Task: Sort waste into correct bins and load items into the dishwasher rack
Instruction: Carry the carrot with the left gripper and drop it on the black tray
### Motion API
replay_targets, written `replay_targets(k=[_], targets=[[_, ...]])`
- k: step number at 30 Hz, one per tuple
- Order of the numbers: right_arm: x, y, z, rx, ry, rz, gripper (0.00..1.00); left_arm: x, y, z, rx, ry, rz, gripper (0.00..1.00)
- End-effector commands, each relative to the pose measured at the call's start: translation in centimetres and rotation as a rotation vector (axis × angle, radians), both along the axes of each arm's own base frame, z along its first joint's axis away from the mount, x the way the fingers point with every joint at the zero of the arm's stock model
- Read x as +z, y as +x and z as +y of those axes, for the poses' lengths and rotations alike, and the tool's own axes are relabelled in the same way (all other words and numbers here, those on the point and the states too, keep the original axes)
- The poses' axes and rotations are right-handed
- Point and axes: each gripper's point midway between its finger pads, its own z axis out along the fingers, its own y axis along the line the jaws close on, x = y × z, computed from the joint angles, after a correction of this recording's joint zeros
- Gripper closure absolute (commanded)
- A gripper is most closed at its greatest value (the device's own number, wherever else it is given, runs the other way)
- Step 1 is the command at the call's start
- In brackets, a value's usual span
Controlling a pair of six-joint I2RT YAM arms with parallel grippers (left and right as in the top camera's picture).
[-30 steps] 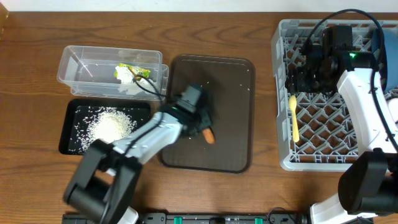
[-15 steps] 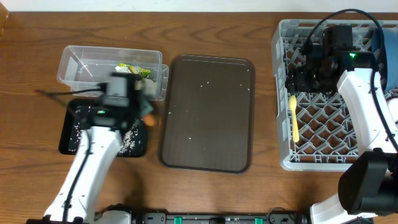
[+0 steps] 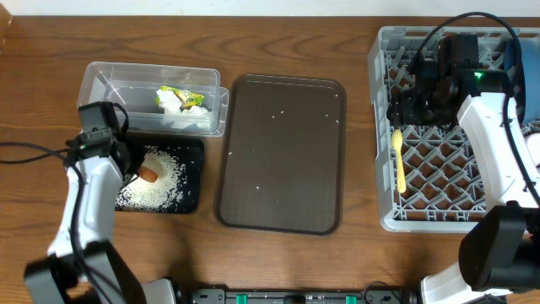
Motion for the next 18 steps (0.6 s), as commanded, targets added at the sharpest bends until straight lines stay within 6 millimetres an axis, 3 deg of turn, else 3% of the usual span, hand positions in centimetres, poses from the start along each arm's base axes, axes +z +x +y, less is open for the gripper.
replay_targets(k=[1, 5, 9, 11, 15, 18], targets=[[1.1, 0.4, 0.3, 0.012, 0.003, -0.033, 0.31, -2.3, -0.7, 0.8, 0.019, -0.008, 0.071, 0.92], [1.1, 0.4, 0.3, 0.012, 0.002, -0.032, 0.31, -4.2, -0.8, 1.5, 0.041, -0.022, 0.109, 0.93], [1.1, 0.4, 0.3, 0.012, 0.002, -0.031, 0.31, -4.8, -0.9, 2.0, 0.054, -0.024, 0.114, 0.92], [1.1, 0.4, 0.3, 0.012, 0.002, -0.031, 0.31, -4.8, -0.8, 2.1, 0.055, -0.023, 0.109, 0.78], [1.1, 0.4, 0.3, 0.012, 0.002, -0.033, 0.31, -4.8, -0.7, 2.1, 0.045, -0.021, 0.109, 0.73], [1.1, 0.4, 0.3, 0.012, 0.002, -0.034, 0.29, -4.5, -0.6, 2.1, -0.018, -0.003, 0.115, 0.61]])
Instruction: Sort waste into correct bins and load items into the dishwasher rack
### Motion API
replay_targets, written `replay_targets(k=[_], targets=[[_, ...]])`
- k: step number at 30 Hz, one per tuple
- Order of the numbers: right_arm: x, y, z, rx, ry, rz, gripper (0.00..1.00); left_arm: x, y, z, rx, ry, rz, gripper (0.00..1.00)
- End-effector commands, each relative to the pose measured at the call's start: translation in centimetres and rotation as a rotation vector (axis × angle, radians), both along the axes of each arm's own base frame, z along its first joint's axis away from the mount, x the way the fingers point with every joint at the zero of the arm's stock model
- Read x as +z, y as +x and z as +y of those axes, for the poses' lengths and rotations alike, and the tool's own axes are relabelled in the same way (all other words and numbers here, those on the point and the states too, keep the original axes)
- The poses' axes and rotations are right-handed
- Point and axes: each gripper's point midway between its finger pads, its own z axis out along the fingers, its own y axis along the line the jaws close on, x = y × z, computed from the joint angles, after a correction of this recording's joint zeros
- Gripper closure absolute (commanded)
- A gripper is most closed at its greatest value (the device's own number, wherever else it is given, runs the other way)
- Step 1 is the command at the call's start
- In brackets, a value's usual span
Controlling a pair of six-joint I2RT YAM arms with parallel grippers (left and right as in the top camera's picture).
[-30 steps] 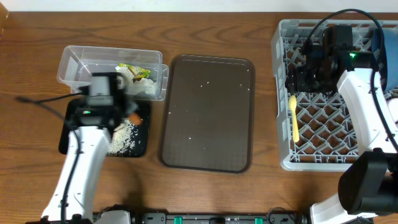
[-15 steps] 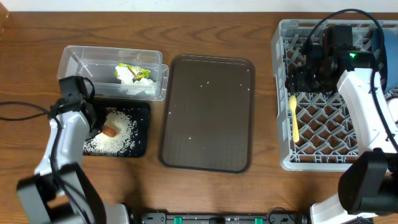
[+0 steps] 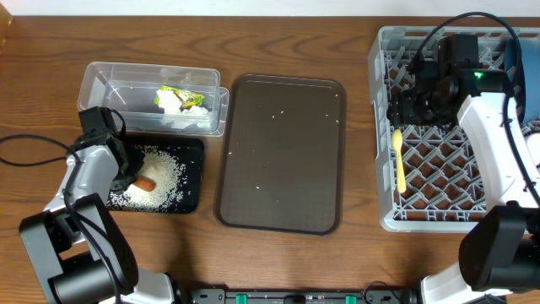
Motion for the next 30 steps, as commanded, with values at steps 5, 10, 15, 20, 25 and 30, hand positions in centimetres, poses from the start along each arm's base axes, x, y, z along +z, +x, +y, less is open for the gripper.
replay_targets(k=[5, 10, 15, 20, 25, 30], targets=[[1.4, 1.1, 0.4, 0.014, 0.005, -0.064, 0.21, 2.3, 1.0, -0.2, -0.211, 0.035, -0.044, 0.46], [2.5, 3.1, 1.0, 0.029, 0.037, -0.16, 0.18, 6.5, 3.2, -3.5, -0.443, -0.033, -0.234, 0.35], [5.0, 5.8, 3.5, 0.167, 0.137, -0.332, 0.13, 9.9, 4.4, -8.0, -0.718, -0.043, -0.365, 0.23], [5.0, 6.4, 2.3, 0.116, 0.089, -0.344, 0.04, 8.9, 1.9, -11.6, -0.799, -0.126, -0.264, 0.12], [3.1, 4.9, -1.2, -0.063, -0.003, -0.226, 0.01, 7.2, -3.3, -13.4, -0.834, -0.254, -0.064, 0.11], [2.3, 3.1, -2.7, -0.121, 0.004, -0.143, 0.01, 7.3, -6.5, -13.5, -0.862, -0.295, 0.061, 0.03]])
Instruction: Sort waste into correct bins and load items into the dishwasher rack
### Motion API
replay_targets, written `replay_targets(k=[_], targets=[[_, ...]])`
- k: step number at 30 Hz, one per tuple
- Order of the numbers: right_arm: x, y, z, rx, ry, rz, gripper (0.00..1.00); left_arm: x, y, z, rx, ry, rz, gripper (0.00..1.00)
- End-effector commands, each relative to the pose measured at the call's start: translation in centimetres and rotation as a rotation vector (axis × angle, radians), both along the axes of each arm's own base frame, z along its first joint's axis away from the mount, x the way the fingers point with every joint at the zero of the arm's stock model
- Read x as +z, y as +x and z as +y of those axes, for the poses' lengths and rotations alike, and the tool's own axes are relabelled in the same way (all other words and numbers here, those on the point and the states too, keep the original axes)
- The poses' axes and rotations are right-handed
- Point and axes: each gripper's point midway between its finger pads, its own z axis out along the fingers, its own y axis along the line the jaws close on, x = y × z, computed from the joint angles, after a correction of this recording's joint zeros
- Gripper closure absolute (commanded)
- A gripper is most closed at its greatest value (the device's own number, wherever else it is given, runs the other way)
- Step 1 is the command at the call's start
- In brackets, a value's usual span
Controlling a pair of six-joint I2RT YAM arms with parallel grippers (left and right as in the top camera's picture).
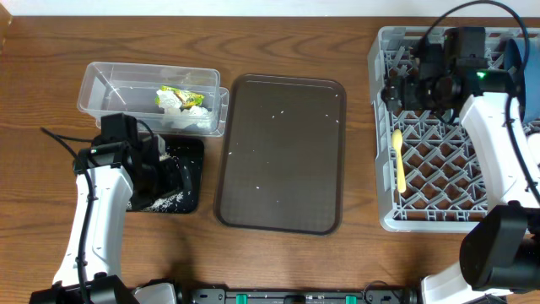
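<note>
A black bin (192, 150) holding scattered white rice (165, 199) lies at the left. My left gripper (171, 171) hangs low over the bin and covers most of it; its jaws cannot be made out. The clear bin (105, 83) behind holds green and white wrappers (178, 100). On the right, a grey dishwasher rack (439, 181) carries a yellow spoon (398, 160). My right gripper (393, 89) sits over the rack's far left corner, and its fingers are too dark to read.
A brown serving tray (283, 152), bare but for crumbs, lies in the middle of the wooden table. A blue item (515, 57) stands at the rack's far right side. Cables trail from both arms.
My left arm has shifted right and now covers the black bin, hiding the orange food piece that lay on the rice. My right gripper has moved slightly toward the rack's far left corner.
At first my left gripper was at the black bin's left edge, with an orange food piece beside it on the rice. Then the piece lay a little nearer the front. Now the gripper covers the bin, and the piece is hidden. The right gripper stayed over the rack.
</note>
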Motion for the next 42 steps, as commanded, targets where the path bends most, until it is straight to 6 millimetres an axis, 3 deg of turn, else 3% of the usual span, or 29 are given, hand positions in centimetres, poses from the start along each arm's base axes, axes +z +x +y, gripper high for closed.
replay_targets(k=[1, 6, 14, 20, 28, 42], targets=[[0.9, -0.4, -2.1, -0.085, -0.013, 0.004, 0.01, 0.9, 0.1, 0.2, -0.066, 0.026, -0.03, 0.02], [1.3, -1.7, -2.5, -0.098, 0.007, 0.026, 0.01, 2.7, 0.5, 0.2, -0.107, 0.052, -0.132, 0.02], [2.7, -3.2, -2.4, -0.111, 0.005, -0.111, 0.01, 7.9, 0.9, -0.1, -0.189, 0.183, -0.404, 0.02], [3.6, -6.3, -2.2, -0.119, -0.001, -0.25, 0.01, 9.9, 0.1, -0.7, -0.216, 0.236, -0.546, 0.02], [4.9, -10.9, -2.3, -0.142, -0.039, -0.346, 0.01, 10.2, -1.1, -0.9, -0.178, 0.234, -0.618, 0.02], [5.2, -11.6, -2.3, -0.143, -0.039, -0.357, 0.01, 9.4, -0.9, -1.1, -0.185, 0.218, -0.579, 0.02]])
